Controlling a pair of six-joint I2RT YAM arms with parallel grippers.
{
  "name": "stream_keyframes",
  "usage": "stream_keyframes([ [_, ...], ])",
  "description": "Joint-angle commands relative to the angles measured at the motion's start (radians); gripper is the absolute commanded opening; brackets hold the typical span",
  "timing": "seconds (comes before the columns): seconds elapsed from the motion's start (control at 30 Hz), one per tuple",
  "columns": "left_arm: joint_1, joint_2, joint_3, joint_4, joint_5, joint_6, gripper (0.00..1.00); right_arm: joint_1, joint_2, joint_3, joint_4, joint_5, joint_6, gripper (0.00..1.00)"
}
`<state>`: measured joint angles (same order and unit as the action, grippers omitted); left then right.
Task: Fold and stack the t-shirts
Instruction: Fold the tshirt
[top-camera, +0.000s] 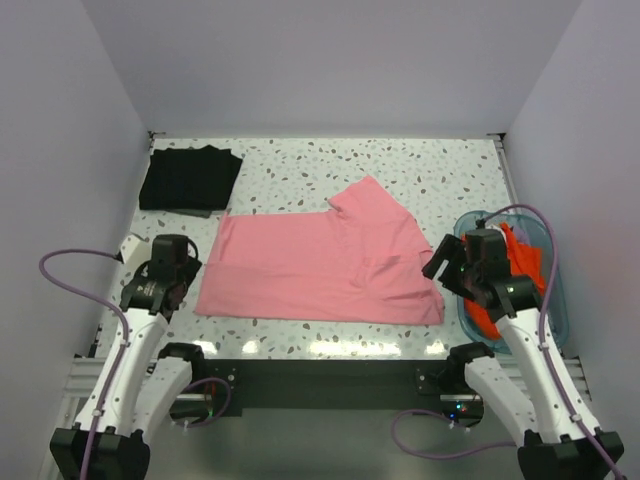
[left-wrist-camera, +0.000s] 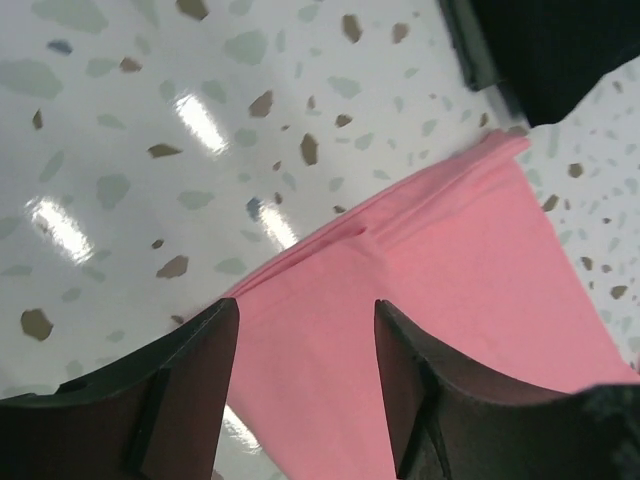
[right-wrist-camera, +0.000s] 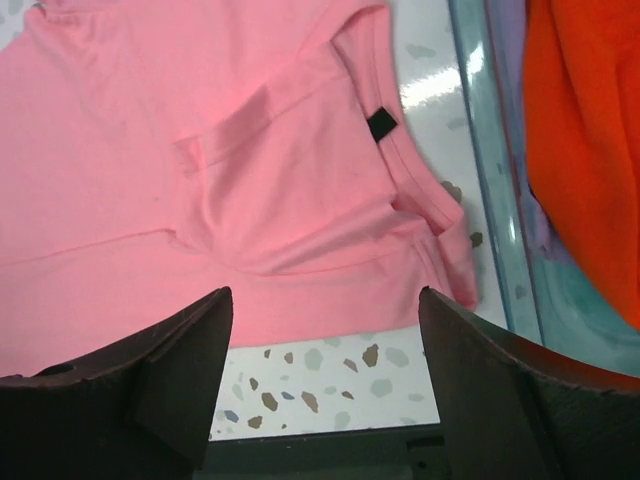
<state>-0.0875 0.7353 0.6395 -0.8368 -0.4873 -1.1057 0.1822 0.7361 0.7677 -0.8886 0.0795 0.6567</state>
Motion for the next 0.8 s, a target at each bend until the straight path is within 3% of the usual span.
stream_keyframes([
  [0.0, -0.003, 0.025, 0.077, 0.17, -0.021, 0.195, 0.61, 0.0, 0.106, 0.064, 0.157, -0.073, -0.066, 0.78],
  [0.07, -0.003, 0.112, 0.086, 0.331, 0.037, 0.256, 0.58, 0.011, 0.24, 0.103, 0.239, -0.072, -0.101, 0.78],
  [0.13, -0.003, 0.215, 0.118, 0.392, 0.065, 0.309, 0.57, 0.025, 0.345, 0.194, 0.275, -0.026, -0.132, 0.77],
  [0.17, -0.003, 0.327, 0.161, 0.456, 0.106, 0.332, 0.55, 0.036, 0.386, 0.224, 0.318, -0.012, -0.169, 0.76],
  [0.27, -0.006, 0.543, 0.274, 0.498, 0.119, 0.386, 0.53, 0.046, 0.583, 0.353, 0.372, 0.042, -0.232, 0.74],
  [0.43, -0.021, 0.768, 0.455, 0.525, 0.101, 0.455, 0.51, 0.049, 0.871, 0.568, 0.442, 0.051, -0.296, 0.71],
  [0.63, -0.043, 0.999, 0.645, 0.499, 0.092, 0.53, 0.45, 0.049, 1.086, 0.771, 0.462, 0.075, -0.344, 0.69],
  [0.77, -0.047, 1.095, 0.684, 0.464, 0.056, 0.544, 0.41, 0.051, 1.247, 0.88, 0.448, 0.085, -0.381, 0.68],
])
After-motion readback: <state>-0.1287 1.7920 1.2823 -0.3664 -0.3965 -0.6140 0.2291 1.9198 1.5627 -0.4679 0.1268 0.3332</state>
